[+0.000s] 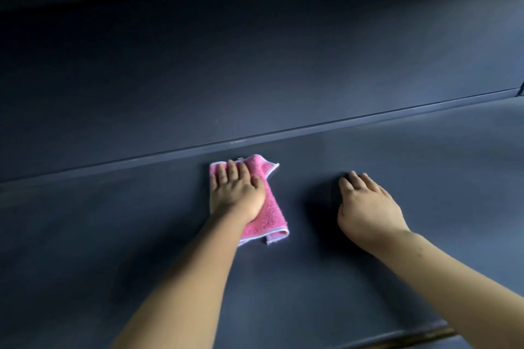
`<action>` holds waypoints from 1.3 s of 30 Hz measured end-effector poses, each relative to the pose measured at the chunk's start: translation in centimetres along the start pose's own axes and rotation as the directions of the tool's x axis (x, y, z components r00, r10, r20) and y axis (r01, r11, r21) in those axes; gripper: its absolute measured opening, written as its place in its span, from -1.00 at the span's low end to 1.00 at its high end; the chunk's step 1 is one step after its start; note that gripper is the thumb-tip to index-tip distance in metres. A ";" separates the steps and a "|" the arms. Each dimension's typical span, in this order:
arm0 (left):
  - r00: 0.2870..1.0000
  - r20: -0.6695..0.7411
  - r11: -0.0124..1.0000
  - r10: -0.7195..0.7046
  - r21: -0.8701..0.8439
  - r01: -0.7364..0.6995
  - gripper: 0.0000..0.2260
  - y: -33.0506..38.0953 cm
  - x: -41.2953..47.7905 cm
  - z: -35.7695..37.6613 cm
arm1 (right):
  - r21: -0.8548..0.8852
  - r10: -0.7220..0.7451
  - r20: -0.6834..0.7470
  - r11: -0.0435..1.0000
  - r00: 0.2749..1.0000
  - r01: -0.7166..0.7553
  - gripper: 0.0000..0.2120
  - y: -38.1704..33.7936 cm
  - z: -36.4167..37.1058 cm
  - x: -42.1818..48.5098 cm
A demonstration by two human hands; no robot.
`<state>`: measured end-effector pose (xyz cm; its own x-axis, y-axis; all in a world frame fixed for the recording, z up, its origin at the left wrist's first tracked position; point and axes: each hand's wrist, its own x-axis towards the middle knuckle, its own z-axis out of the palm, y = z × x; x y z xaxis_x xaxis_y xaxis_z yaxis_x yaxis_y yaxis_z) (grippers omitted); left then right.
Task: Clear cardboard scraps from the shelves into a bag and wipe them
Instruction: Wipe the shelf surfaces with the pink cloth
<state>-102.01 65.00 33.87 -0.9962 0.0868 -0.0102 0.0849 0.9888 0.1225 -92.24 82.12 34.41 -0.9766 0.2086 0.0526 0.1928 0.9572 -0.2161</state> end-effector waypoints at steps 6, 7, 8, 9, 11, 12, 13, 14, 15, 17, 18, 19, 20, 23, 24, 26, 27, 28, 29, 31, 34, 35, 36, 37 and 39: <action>0.997 0.003 0.996 0.078 -0.033 -0.078 -0.50 -1.0 -1.8 0.2 | 0.135 -0.133 0.008 0.982 0.991 0.131 -0.55 -8.2 0.3 2.3; 0.997 0.016 0.997 0.075 -0.030 -0.075 -0.50 -1.4 -2.1 0.0 | 0.164 -0.152 0.018 0.975 0.988 0.147 -0.53 -9.4 0.7 2.3; 0.997 0.028 0.997 0.070 -0.018 -0.070 -0.50 -1.8 -2.3 -0.1 | 0.196 -0.155 0.026 0.969 0.988 0.147 -0.52 -10.2 1.3 2.1; 0.997 0.031 0.998 0.064 -0.005 -0.064 -0.50 -2.1 -2.5 -0.1 | 0.228 -0.144 0.025 0.964 0.989 0.135 -0.53 -10.7 2.0 1.9; 0.998 0.025 0.999 0.054 0.005 -0.054 -0.50 -2.6 -2.8 -0.2 | 0.260 -0.113 -0.005 0.959 0.994 0.110 -0.54 -10.7 3.0 1.5; 0.998 0.024 0.999 0.052 0.001 -0.052 -0.49 -2.7 -2.8 -0.2 | 0.256 -0.103 -0.020 0.961 0.995 0.104 -0.55 -10.6 3.2 1.4; 0.998 0.025 0.999 0.051 -0.008 -0.051 -0.49 -2.8 -2.7 -0.2 | 0.252 -0.098 -0.030 0.962 0.995 0.103 -0.57 -10.4 3.3 1.4; 0.998 0.027 0.999 0.050 -0.017 -0.049 -0.49 -2.8 -2.7 -0.2 | 0.254 -0.096 -0.033 0.962 0.995 0.101 -0.59 -10.4 3.3 1.4; 0.998 0.027 0.999 0.049 -0.024 -0.048 -0.49 -2.8 -2.6 -0.2 | 0.258 -0.096 -0.038 0.961 0.995 0.102 -0.60 -10.4 3.3 1.5; 0.999 0.023 0.998 0.048 -0.031 -0.047 -0.48 -3.0 -2.1 -0.2 | 0.259 -0.102 -0.057 0.959 0.993 0.113 -0.63 -10.5 3.3 1.5; 0.999 0.025 0.999 0.043 -0.032 -0.042 -0.48 -3.3 -1.8 -0.3 | 0.252 -0.105 -0.062 0.961 0.992 0.118 -0.64 -10.4 3.3 1.5; 0.999 0.029 0.999 0.031 -0.030 -0.030 -0.48 -3.9 -1.5 -0.4 | 0.243 -0.108 -0.060 0.963 0.992 0.119 -0.63 -10.4 3.3 1.4; 0.999 0.032 1.000 0.010 -0.024 -0.009 -0.49 -4.7 -1.2 -0.6 | 0.231 -0.110 -0.049 0.966 0.993 0.118 -0.63 -10.3 3.3 1.3; 0.995 0.029 0.996 -0.091 0.011 0.090 -0.49 -7.1 -0.4 -1.1 | 0.191 -0.116 -0.035 0.974 0.993 0.121 -0.62 -10.2 3.4 1.3; 0.993 0.028 0.993 -0.116 0.025 0.115 -0.49 -7.5 -0.3 -1.1 | 0.179 -0.114 -0.037 0.977 0.993 0.119 -0.63 -10.3 3.5 1.3; 0.992 0.030 0.991 -0.127 0.043 0.125 -0.49 -7.5 -0.3 -1.1 | 0.164 -0.109 -0.036 0.980 0.993 0.114 -0.63 -10.4 3.6 1.3; 0.993 0.033 0.993 -0.113 0.045 0.112 -0.49 -7.2 -0.4 -1.0 | 0.158 -0.112 -0.035 0.981 0.993 0.116 -0.63 -10.5 3.6 1.3; 0.995 0.034 0.995 -0.091 0.043 0.089 -0.49 -6.8 -0.6 -1.0 | 0.151 -0.117 -0.034 0.981 0.993 0.121 -0.63 -10.5 3.6 1.4; 0.998 0.034 0.997 -0.061 0.038 0.060 -0.49 -6.3 -0.9 -0.9 | 0.146 -0.120 -0.033 0.982 0.992 0.123 -0.63 -10.5 3.7 1.3; 0.999 0.032 1.000 0.005 0.017 -0.006 -0.49 -5.7 -1.5 -0.6 | 0.143 -0.119 -0.033 0.982 0.992 0.122 -0.63 -10.5 3.6 1.3; 0.999 0.033 0.999 0.033 -0.010 -0.032 -0.49 -5.9 -1.4 -0.6 | 0.133 -0.126 -0.022 0.983 0.992 0.128 -0.61 -10.5 3.4 1.1; 0.999 0.032 1.000 0.016 -0.012 -0.015 -0.49 -6.3 -1.1 -0.7 | 0.128 -0.129 -0.021 0.983 0.991 0.130 -0.60 -10.5 3.4 1.1; 0.999 0.032 1.000 -0.013 -0.011 0.014 -0.49 -6.7 -0.7 -0.8 | 0.124 -0.130 -0.023 0.983 0.991 0.132 -0.60 -10.5 3.4 1.1; 0.998 0.031 0.999 -0.049 -0.004 0.049 -0.49 -7.1 -0.3 -0.9 | 0.122 -0.132 -0.028 0.983 0.991 0.135 -0.61 -10.4 3.5 1.1; 0.993 0.023 0.993 -0.114 0.014 0.114 -0.49 -7.7 0.4 -1.0 | 0.122 -0.133 -0.037 0.983 0.990 0.136 -0.61 -10.4 3.6 1.1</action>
<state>-103.08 57.27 33.94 -0.9986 -0.0236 -0.0473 -0.0285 0.9939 0.1070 -95.68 71.71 33.19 -0.9893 0.0869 0.1168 0.0447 0.9448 -0.3245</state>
